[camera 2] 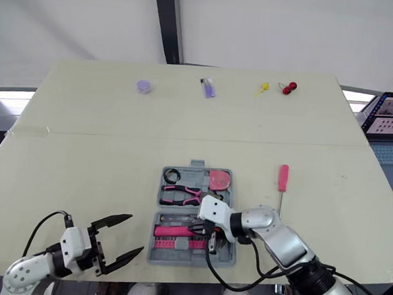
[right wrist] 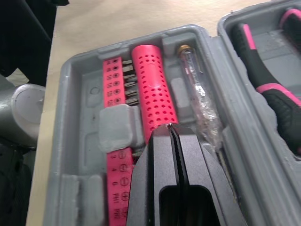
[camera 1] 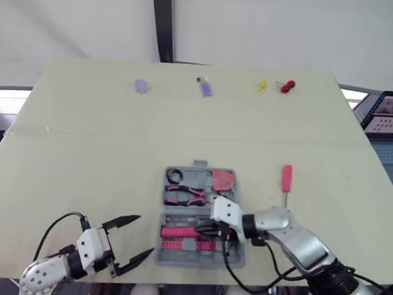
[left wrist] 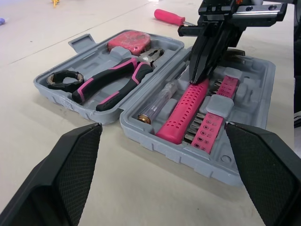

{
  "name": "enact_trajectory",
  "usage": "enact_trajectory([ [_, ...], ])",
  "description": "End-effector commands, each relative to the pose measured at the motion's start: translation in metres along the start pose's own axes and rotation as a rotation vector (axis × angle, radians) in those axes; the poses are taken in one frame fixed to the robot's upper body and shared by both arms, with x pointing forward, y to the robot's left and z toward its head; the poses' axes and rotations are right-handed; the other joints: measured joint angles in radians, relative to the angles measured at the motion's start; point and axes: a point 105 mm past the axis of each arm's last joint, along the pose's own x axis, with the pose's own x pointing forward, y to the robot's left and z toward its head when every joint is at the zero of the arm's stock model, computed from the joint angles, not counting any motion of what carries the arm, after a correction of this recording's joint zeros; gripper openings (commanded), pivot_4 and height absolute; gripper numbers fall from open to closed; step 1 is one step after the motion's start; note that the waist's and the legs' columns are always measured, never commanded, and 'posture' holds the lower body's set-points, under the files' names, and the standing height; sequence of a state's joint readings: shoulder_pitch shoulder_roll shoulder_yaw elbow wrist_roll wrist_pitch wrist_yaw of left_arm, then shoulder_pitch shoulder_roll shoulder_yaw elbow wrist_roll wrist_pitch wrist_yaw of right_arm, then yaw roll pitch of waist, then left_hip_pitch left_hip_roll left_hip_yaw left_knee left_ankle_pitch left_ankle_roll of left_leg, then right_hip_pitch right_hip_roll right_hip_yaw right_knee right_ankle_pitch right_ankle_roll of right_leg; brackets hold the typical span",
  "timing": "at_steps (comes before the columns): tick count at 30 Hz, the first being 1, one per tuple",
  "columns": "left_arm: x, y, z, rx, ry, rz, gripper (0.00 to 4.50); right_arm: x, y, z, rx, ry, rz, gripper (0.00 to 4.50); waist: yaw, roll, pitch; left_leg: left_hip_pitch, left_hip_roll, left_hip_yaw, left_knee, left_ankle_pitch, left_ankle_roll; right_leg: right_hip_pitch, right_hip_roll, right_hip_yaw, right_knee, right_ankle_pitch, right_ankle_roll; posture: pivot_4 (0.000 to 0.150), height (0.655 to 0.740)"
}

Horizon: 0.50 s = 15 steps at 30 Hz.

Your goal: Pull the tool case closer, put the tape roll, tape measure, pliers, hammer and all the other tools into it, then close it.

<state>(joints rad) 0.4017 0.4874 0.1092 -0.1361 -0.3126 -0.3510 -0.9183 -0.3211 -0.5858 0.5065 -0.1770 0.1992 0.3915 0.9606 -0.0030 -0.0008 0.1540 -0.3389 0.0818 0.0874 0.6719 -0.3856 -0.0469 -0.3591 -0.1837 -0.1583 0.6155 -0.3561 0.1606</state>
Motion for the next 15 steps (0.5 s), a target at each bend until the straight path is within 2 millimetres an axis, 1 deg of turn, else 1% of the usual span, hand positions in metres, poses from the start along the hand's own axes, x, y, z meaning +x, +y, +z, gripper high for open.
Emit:
enact_trajectory([
  [1,-0.002,-0.001,0.002,0.022,-0.006,0.001,4.5,0.0,0.004,-0.011,0.012,0.025,0.018,0.05,0.001,0.0,0.0,0.0,0.0,0.0,0.0,0.0,0.0,0.0,0.0,0.0,0.0,0.0,0.0,0.15,0.74],
  [6,-0.002,-0.001,0.002,0.026,-0.003,0.0,4.5,0.0,0.012,-0.028,0.002,0.095,0.047,0.05,0.001,0.0,-0.001,0.0,0.0,0.0,0.0,0.0,0.0,0.0,0.0,0.0,0.0,0.0,0.0,0.15,0.74],
  [15,0.0,0.002,0.002,0.042,-0.002,-0.001,4.5,0.002,0.022,-0.058,-0.146,0.235,0.074,0.05,0.002,-0.003,-0.008,0.004,0.0,0.001,-0.003,0.0,0.0,0.003,0.0,0.0,-0.002,0.0,0.0,0.15,0.74],
])
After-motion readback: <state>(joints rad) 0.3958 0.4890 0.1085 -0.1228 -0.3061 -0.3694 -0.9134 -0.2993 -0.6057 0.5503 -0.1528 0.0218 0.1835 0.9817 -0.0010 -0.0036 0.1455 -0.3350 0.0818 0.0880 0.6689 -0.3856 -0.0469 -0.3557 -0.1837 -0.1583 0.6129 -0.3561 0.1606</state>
